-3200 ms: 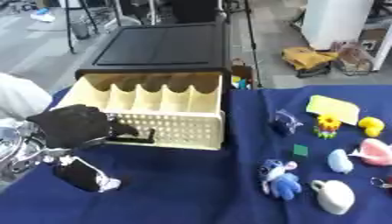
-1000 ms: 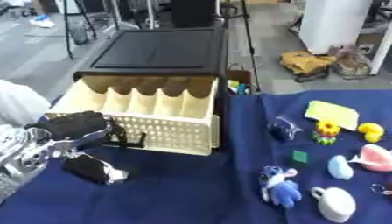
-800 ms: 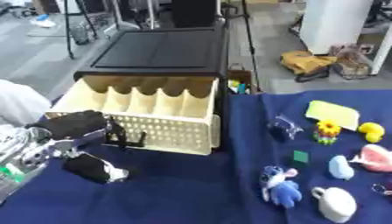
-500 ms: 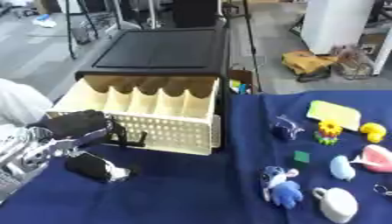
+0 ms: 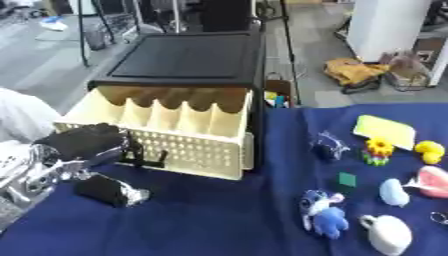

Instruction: Pick up objects from table and place into drawer.

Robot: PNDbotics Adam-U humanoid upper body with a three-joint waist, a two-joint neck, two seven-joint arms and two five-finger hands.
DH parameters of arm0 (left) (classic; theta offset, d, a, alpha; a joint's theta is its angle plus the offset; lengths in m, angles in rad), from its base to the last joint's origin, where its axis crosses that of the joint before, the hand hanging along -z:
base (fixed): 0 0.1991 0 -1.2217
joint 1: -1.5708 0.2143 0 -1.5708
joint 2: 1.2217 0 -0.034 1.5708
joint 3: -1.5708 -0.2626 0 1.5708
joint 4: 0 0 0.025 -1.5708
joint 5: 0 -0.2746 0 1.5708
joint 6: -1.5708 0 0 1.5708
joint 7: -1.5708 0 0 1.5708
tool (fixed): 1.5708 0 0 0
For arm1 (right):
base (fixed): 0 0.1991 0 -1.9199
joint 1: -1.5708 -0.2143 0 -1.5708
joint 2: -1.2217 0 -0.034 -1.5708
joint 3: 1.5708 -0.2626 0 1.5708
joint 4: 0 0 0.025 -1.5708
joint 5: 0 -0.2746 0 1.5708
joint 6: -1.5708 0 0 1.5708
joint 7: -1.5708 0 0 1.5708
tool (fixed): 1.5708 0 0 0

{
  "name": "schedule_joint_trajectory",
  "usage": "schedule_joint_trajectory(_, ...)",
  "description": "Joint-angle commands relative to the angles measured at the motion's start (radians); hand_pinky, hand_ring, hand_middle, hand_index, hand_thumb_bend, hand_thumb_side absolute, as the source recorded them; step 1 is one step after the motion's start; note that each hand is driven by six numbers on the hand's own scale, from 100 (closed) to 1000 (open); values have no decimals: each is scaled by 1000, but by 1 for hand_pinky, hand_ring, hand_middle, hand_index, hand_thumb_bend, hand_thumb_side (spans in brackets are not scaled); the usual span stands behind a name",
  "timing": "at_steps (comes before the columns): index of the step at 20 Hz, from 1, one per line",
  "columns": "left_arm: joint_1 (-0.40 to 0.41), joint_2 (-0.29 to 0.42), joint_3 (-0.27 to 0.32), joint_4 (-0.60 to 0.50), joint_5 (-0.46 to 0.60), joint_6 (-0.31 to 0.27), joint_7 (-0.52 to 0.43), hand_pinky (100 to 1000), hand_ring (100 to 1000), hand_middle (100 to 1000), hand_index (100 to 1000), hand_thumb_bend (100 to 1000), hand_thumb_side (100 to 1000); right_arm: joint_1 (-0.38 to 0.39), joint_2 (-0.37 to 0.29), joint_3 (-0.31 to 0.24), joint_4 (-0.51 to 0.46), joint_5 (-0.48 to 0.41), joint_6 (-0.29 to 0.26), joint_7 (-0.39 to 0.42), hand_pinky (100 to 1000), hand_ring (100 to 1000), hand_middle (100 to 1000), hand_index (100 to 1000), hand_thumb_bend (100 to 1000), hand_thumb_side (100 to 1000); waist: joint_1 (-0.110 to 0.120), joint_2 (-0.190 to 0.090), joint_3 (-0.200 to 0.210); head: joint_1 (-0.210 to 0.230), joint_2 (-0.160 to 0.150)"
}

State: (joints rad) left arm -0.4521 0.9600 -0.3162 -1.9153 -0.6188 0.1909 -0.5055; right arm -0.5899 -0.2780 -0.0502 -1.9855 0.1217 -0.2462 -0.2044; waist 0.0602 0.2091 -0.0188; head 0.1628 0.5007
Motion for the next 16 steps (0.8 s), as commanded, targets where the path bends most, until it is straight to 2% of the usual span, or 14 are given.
schedule_joint_trajectory(1,-6,43,22,-24,-10,-6,14,100,142,160,468,407,723,-16,-20,-8,-15,-9,0,-7,745,819,690,731,255,954,-1,-20,3,-1,6)
schedule_joint_trajectory(9,19,51,23,-32,-21,-14,12,100,143,160,453,411,713,-15,-21,-8,-15,-7,3,-10,745,819,689,731,256,956,-1,-25,9,-3,20)
schedule_joint_trajectory(16,38,45,-4,-34,-24,-33,-39,100,146,160,449,416,699,-16,-23,-9,-15,-7,5,-13,745,819,689,730,254,956,-1,-26,7,2,39)
